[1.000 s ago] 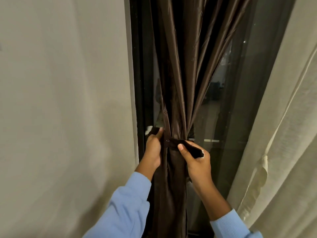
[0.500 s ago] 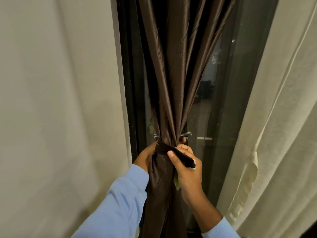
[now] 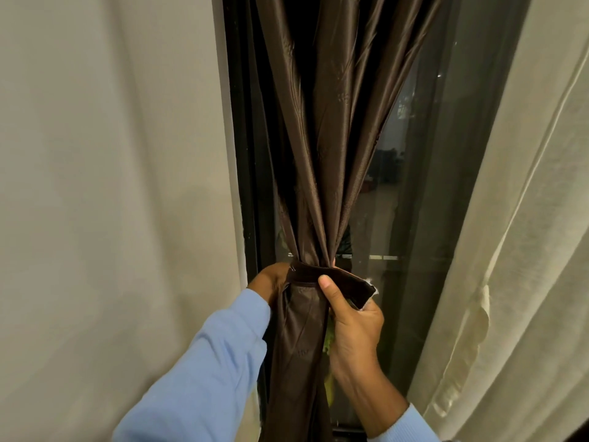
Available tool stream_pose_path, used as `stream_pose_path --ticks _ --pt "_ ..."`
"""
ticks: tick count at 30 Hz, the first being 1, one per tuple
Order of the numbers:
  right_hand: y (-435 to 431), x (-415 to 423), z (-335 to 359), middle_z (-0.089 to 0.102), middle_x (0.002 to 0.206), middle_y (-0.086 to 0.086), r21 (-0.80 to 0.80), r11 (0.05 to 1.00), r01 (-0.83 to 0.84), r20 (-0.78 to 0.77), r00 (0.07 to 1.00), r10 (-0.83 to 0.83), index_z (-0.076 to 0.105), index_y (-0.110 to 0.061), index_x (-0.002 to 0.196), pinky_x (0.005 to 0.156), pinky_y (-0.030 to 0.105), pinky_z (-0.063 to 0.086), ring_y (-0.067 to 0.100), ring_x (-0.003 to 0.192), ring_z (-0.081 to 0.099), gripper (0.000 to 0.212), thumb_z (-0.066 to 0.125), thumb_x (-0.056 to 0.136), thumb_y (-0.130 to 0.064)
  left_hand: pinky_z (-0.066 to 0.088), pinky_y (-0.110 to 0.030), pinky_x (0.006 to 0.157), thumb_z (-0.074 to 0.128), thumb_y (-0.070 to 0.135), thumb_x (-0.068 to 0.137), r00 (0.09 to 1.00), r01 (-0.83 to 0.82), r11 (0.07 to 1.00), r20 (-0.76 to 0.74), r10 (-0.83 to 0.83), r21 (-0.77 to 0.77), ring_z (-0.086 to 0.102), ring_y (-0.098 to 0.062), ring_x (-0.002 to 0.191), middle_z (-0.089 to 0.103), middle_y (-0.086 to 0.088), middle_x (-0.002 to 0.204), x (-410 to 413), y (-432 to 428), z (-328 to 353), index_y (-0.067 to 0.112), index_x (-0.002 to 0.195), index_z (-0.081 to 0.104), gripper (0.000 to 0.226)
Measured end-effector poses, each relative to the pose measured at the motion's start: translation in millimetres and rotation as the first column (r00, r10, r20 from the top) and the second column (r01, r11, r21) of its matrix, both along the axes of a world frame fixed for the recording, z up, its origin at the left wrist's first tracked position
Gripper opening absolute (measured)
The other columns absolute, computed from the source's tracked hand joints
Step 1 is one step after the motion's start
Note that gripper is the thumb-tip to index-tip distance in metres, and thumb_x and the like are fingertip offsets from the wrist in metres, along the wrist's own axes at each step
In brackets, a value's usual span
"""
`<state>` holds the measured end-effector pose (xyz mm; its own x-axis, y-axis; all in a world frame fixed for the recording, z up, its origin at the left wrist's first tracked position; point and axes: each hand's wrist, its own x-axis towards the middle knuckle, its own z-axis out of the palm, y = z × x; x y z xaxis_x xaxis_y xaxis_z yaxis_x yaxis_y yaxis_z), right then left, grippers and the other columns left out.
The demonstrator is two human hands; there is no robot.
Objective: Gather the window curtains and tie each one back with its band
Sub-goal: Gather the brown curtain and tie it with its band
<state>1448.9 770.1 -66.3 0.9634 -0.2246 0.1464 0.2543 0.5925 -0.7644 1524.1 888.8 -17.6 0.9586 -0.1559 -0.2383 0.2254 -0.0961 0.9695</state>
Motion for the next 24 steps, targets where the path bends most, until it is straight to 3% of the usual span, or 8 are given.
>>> stream_pose_path --ticks 5,8,10,12,14,16,20,24 --pt "-8 3 2 0.077 0.088 0.005 -0.158 0.978 0.135 0.184 0.977 -0.106 0.080 -0.023 0.087 0.072 0.026 0.059 0.020 0.087 0.075 0.019 0.084 0.069 -0.018 0.039 -0.038 0.106 0.034 0.019 0.104 0.995 -0.101 0.995 0.013 0.101 0.005 0.050 -0.034 0.122 0.047 -0.020 0.139 1 -12 2 -0.004 0.136 0.043 0.041" --pt "-19 14 -1 0.069 0.072 0.011 -0.316 0.880 0.354 0.338 0.909 -0.245 0.072 -0.010 0.068 0.067 0.031 0.058 0.021 0.072 0.069 0.013 0.083 0.074 -0.014 0.051 -0.036 0.088 0.043 0.028 0.100 0.898 -0.391 0.910 0.161 0.410 -0.139 0.064 -0.027 0.095 0.066 -0.016 0.102 -1 -23 6 0.007 0.112 0.063 0.031" --pt "-22 19 -2 0.061 0.067 0.008 -0.359 0.796 0.488 0.456 0.835 -0.307 0.063 -0.008 0.061 0.061 0.028 0.052 0.017 0.065 0.061 0.024 0.083 0.074 -0.008 0.053 -0.022 0.065 0.051 0.034 0.096 0.705 -0.497 0.802 0.385 0.595 -0.331 0.063 -0.009 0.067 0.064 0.003 0.073 -13 -21 7 0.014 0.086 0.063 0.026" --pt "-23 21 -3 0.061 0.070 -0.001 -0.380 0.741 0.554 0.558 0.776 -0.294 0.065 -0.016 0.062 0.061 0.023 0.049 0.011 0.067 0.060 0.025 0.084 0.072 -0.003 0.046 -0.014 0.056 0.055 0.028 0.095 0.363 -0.507 0.773 0.719 0.593 -0.381 0.056 -0.004 0.058 0.056 0.011 0.061 -31 -14 9 0.011 0.076 0.059 0.025" --pt "-24 23 -5 0.066 0.074 -0.004 -0.458 0.665 0.590 0.621 0.748 -0.236 0.073 -0.014 0.069 0.061 0.029 0.052 0.014 0.071 0.064 0.019 0.088 0.067 -0.003 0.043 -0.016 0.057 0.060 0.022 0.092 0.072 -0.398 0.864 0.928 0.365 -0.309 0.053 -0.007 0.059 0.053 0.010 0.062 -48 -11 17 0.010 0.072 0.058 0.023" --pt "-26 27 -6 0.068 0.075 -0.005 -0.521 0.480 0.706 0.714 0.669 -0.209 0.075 -0.011 0.071 0.057 0.034 0.053 0.017 0.068 0.065 0.020 0.091 0.063 -0.002 0.042 -0.019 0.057 0.065 0.020 0.088 -0.031 -0.288 0.953 0.995 0.091 -0.096 0.052 -0.007 0.060 0.055 0.004 0.065 -61 -13 31 0.008 0.068 0.059 0.024" --pt "-22 30 -1 0.061 0.063 -0.003 -0.466 0.229 0.855 0.839 0.509 -0.192 0.070 -0.013 0.063 0.048 0.036 0.042 0.018 0.055 0.053 0.021 0.089 0.069 -0.008 0.045 -0.024 0.055 0.073 0.055 0.072 0.252 -0.583 0.755 0.950 -0.183 0.300 0.052 -0.005 0.057 0.053 0.012 0.062 -61 -18 53 0.020 0.075 0.056 0.039" --pt "-15 31 0 0.060 0.062 -0.003 -0.424 0.237 0.874 0.866 0.468 -0.178 0.065 -0.014 0.059 0.049 0.032 0.037 0.016 0.054 0.052 0.025 0.082 0.077 -0.018 0.046 -0.025 0.057 0.084 0.047 0.062 0.468 -0.615 0.679 0.879 -0.094 0.400 0.049 -0.003 0.053 0.051 0.010 0.059 -34 -12 57 0.023 0.083 0.049 0.047"
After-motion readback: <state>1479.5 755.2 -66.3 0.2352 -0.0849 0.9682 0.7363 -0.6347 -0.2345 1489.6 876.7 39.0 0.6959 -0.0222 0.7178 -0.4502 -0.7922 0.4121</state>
